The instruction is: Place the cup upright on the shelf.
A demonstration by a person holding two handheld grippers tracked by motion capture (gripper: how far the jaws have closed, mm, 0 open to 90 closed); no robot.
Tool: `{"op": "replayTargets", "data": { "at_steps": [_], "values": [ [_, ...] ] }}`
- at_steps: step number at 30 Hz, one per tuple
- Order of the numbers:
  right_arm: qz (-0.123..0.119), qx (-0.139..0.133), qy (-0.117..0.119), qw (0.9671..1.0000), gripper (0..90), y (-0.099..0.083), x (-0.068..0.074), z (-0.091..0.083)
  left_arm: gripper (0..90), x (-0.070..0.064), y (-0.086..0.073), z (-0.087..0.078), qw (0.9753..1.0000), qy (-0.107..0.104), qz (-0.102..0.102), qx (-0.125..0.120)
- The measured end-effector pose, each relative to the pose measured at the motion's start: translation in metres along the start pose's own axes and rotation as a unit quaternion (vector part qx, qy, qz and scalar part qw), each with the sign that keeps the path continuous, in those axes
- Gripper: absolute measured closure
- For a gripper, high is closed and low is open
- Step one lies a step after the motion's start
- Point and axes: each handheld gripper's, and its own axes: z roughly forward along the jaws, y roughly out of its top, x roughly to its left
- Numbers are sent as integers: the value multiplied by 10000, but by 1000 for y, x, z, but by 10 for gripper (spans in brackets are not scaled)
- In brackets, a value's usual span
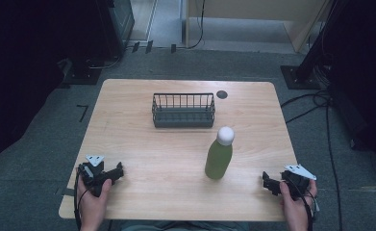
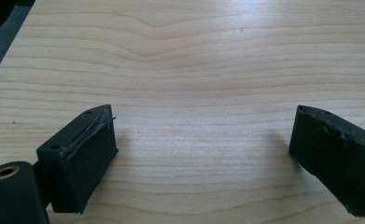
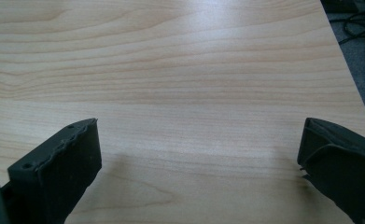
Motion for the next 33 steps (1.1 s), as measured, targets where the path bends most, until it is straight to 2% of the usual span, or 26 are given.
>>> {"op": "replayTargets", "data": {
  "at_steps": [7, 16, 27, 33],
  "values": [
    [-107, -121, 45, 9999, 0, 3, 9, -12, 77, 0, 0, 0, 10000, 3, 5, -1],
    [-269, -262, 290, 9989, 0, 8, 28, -26, 74, 0, 1, 1, 10000, -2, 23, -1],
    [-459, -358, 559, 9967, 0, 11, 51, -36, 74, 0, 1, 1, 10000, -4, 24, -4],
    [-549, -357, 631, 9959, 0, 10, 61, -39, 74, -1, 1, 1, 10000, -7, 26, -2]
  ]
}}
